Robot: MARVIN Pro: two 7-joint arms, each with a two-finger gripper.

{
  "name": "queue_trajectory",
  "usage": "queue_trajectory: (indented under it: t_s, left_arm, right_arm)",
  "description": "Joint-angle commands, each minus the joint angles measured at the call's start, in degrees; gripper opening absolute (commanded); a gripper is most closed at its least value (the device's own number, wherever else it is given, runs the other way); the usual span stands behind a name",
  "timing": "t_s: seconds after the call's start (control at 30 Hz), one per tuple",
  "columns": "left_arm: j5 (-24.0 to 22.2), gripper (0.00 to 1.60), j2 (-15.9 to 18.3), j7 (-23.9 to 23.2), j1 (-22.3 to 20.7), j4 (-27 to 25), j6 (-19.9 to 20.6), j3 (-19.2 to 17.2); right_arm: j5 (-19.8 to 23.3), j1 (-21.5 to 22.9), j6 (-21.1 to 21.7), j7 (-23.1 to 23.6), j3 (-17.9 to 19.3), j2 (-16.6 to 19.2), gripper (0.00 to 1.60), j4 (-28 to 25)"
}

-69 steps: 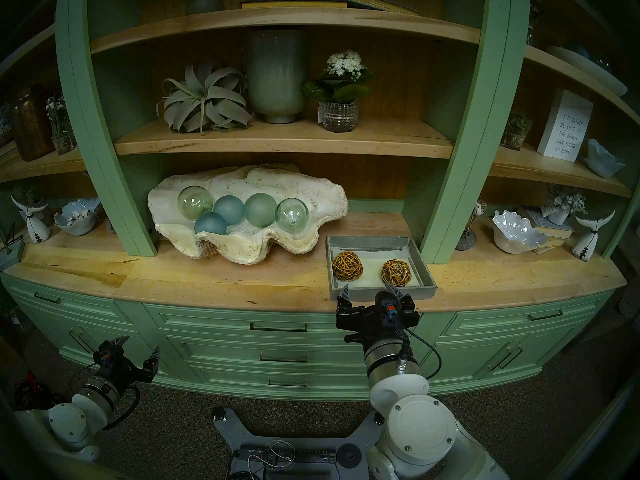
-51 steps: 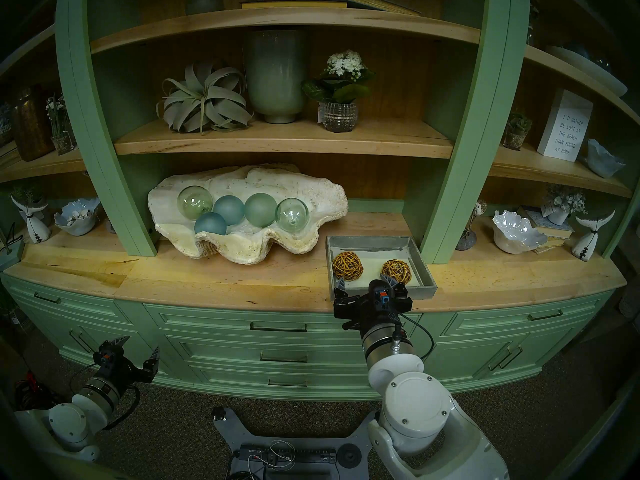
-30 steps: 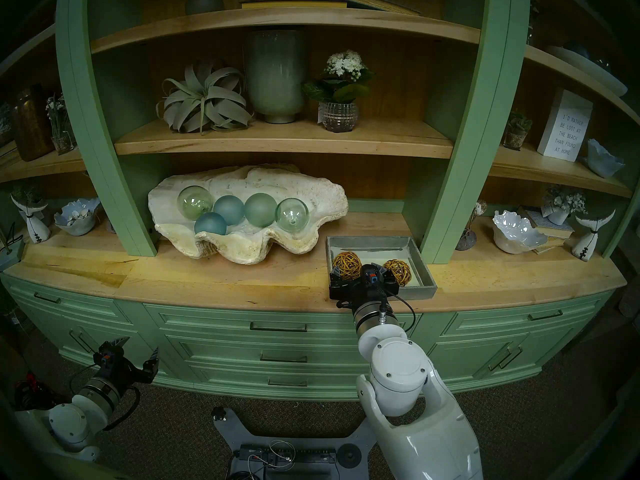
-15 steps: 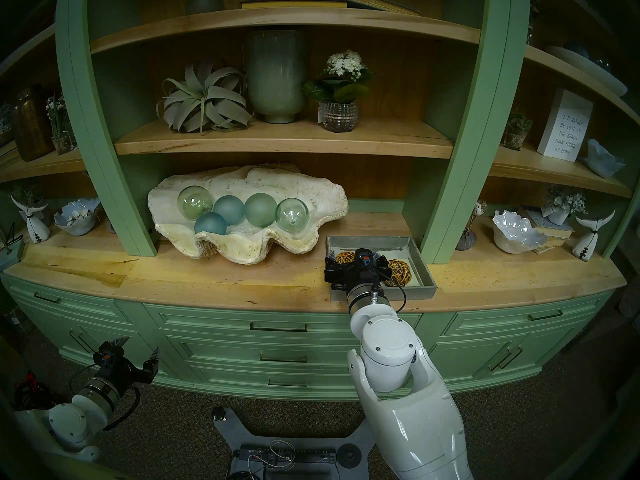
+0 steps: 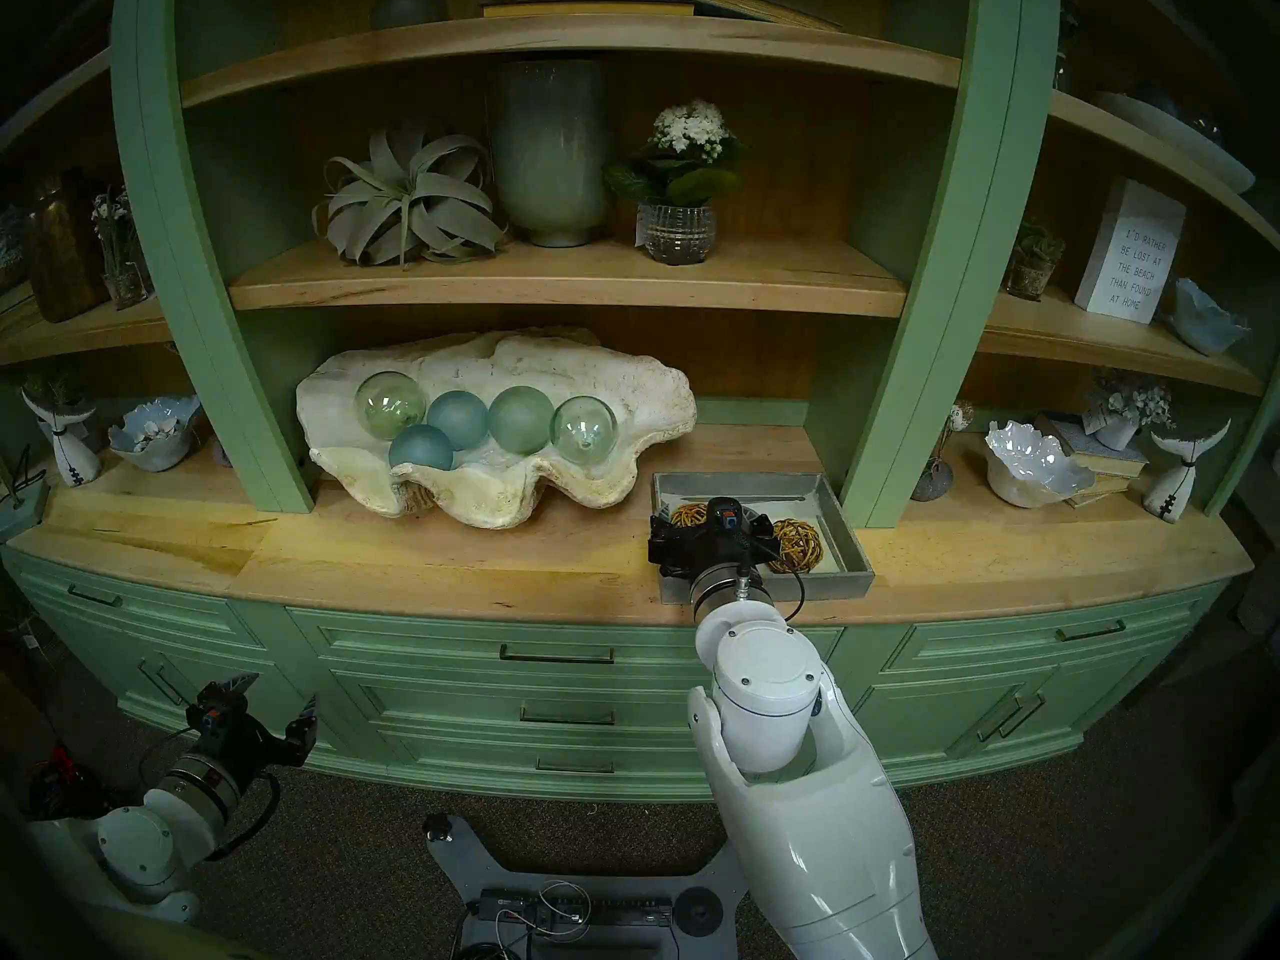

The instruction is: Put wooden balls into bowl

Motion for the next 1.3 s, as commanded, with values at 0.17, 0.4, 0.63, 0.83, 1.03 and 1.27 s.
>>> queue_trajectory:
  t_s: [0.17, 0.4, 0.63, 0.83, 1.03, 1.27]
  left_arm:
    - [0.06, 1.60, 0.14, 0.03, -0.03, -0.66, -0.69, -0.73]
    - [0.04, 1.60, 0.17, 0.06, -0.05, -0.65, -0.69, -0.70]
    - [0.02, 1.60, 0.20, 0.09, -0.06, -0.65, -0.68, -0.67]
    - [0.01, 1.60, 0.22, 0.11, -0.04, -0.65, -0.71, -0.67]
    - [0.00, 1.60, 0.25, 0.12, -0.02, -0.66, -0.74, -0.68]
    - [-0.02, 1.60, 0.28, 0.13, 0.00, -0.67, -0.77, -0.68]
  right_arm:
    - [1.30, 1.63, -0.05, 0.42, 0.17, -0.85, 1.60, 0.59]
    - [2.14, 2.87, 0.14, 1.28, 0.59, -0.60, 1.60, 2.81]
    - [2.22, 4.36, -0.32, 1.48, 0.93, -1.05, 1.60, 4.60]
    - [2.18, 4.94, -0.22, 1.97, 1.41, -1.07, 1.60, 5.53]
    - [2.32, 4.52, -0.03, 2.70, 1.83, -0.81, 1.60, 5.74]
    - [2.32, 3.24, -0.05, 3.43, 2.06, -0.55, 1.18, 5.03]
